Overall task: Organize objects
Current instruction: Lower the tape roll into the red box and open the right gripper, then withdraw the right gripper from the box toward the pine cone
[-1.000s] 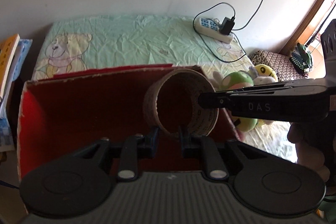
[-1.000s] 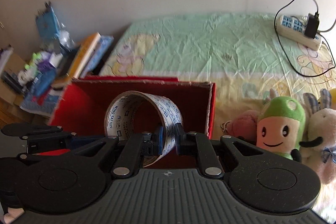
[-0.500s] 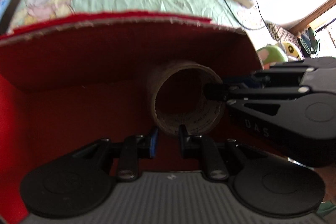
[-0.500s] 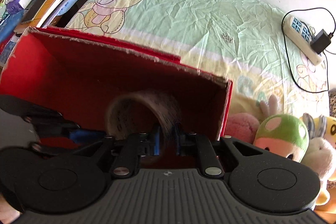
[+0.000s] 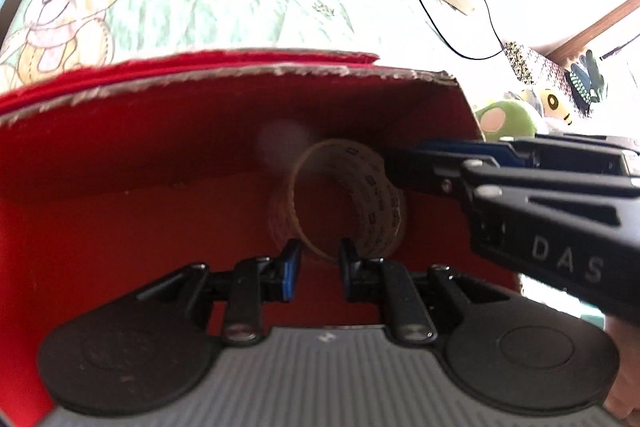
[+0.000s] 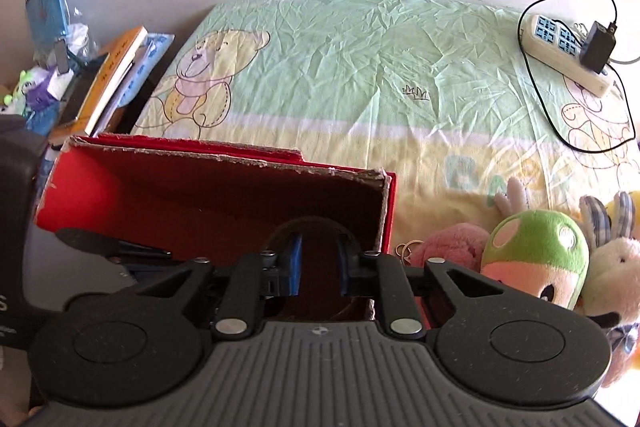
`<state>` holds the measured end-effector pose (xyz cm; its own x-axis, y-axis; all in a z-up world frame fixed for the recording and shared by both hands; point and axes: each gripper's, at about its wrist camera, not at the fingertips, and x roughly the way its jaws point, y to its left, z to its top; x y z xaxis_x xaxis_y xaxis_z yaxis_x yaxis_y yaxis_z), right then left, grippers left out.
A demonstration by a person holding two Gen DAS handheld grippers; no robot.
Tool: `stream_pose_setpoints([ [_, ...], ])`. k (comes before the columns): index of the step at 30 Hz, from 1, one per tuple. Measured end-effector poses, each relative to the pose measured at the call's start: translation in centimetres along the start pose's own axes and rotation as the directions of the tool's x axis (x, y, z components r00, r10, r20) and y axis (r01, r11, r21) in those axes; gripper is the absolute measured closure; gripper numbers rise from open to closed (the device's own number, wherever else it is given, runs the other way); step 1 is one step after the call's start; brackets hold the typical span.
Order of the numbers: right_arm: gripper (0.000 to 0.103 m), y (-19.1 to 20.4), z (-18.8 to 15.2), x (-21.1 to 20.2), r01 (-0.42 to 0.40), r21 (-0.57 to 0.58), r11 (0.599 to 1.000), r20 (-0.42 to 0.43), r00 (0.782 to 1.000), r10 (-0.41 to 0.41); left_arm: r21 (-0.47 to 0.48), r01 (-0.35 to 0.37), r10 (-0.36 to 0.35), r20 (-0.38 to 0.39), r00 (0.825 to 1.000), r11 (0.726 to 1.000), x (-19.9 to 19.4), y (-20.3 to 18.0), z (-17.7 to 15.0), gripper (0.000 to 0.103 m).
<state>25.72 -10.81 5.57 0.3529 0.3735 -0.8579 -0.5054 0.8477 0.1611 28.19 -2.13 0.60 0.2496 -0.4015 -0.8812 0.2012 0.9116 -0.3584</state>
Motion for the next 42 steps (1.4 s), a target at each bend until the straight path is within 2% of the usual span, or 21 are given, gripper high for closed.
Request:
stream_pose_setpoints([
  [7,0.088,-0.3,-0.4,-0.2,-0.022,0.027,0.999,0.034,0.999,0.021,0.047,-0.051,0.05,0.026,0.998,0.998,0.0,-0.9,-0.1,0.087],
  [19,0.086,-0.1,-1.8,-1.1,-0.011,0.057,0.998,0.074,0.997,0.007,0.079,-0.118,0.111,0.084,0.99,0.99,-0.4,-1.8,-0.4,0.084],
  [26,0.086,0.4,-2.9,-1.8,0.003,0.073,0.997,0.096,0.995,-0.01,0.098,-0.176,0.164,0.115,0.98,0.98,-1.2,-1.9,-1.3,0.084],
  [30,0.085,0.7,-3.7,-1.8,0.017,0.085,0.996,0.12,0.992,-0.028,0.1,-0.246,0.231,0.142,0.963,0.964,-1.2,-2.0,-2.2,0.084],
  [33,0.084,0.6,-4.2,-1.5,0.018,0.115,0.993,0.124,0.992,-0.033,0.081,-0.247,0.235,0.13,0.963,0.966,-1.1,-1.4,-2.3,0.084],
  [35,0.086,0.4,-4.5,-1.4,0.012,0.141,0.99,0.138,0.99,-0.031,0.076,-0.264,0.251,0.142,0.957,0.962,-1.1,-1.4,-2.5,0.084],
  [37,0.086,0.5,-4.7,-1.6,0.013,0.144,0.989,0.163,0.986,-0.036,0.073,-0.278,0.265,0.15,0.952,0.958,-1.2,-1.4,-2.6,0.081],
  [39,0.086,0.8,-5.0,-1.8,0.018,0.152,0.988,0.189,0.981,-0.047,0.075,-0.292,0.277,0.161,0.947,0.953,-1.1,-1.5,-2.6,0.072],
  [42,0.087,0.8,-5.6,-2.0,0.014,0.173,0.985,0.231,0.972,-0.055,0.079,-0.308,0.291,0.176,0.94,0.948,-1.4,-1.6,-2.9,0.07],
])
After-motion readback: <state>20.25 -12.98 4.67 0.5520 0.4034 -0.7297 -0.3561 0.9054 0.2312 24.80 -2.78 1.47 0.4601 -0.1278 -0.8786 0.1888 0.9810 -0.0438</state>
